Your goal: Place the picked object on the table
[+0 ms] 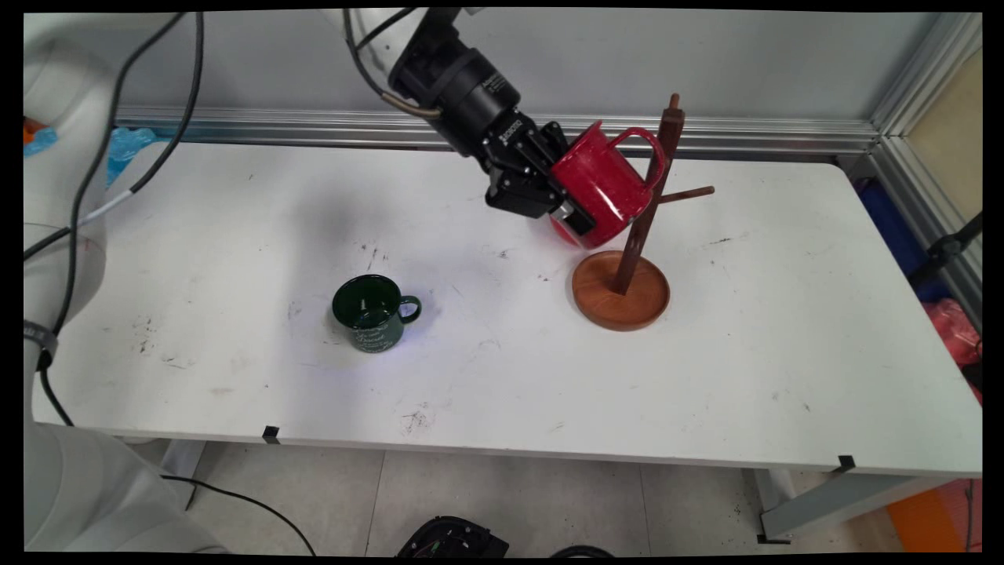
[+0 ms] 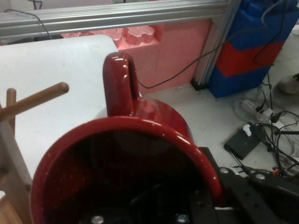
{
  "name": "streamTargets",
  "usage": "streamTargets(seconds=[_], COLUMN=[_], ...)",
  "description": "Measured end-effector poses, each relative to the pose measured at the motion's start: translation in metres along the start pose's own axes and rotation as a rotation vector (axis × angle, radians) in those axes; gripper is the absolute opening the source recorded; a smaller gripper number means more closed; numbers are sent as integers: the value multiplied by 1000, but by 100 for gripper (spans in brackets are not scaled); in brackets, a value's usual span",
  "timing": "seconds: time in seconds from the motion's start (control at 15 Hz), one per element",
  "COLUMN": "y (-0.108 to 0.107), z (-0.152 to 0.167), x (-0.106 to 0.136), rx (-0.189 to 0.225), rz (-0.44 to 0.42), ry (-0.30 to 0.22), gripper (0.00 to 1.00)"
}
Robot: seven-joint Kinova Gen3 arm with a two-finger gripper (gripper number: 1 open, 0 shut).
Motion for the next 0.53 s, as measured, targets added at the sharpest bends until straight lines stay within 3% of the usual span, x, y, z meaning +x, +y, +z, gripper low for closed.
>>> streamTargets(seconds=[0.33, 0.53], y=[22, 38], z=[-12, -27], x=[4, 2], rx=[71, 154], rz=[-28, -52], ry=[-28, -79], gripper=[0, 0])
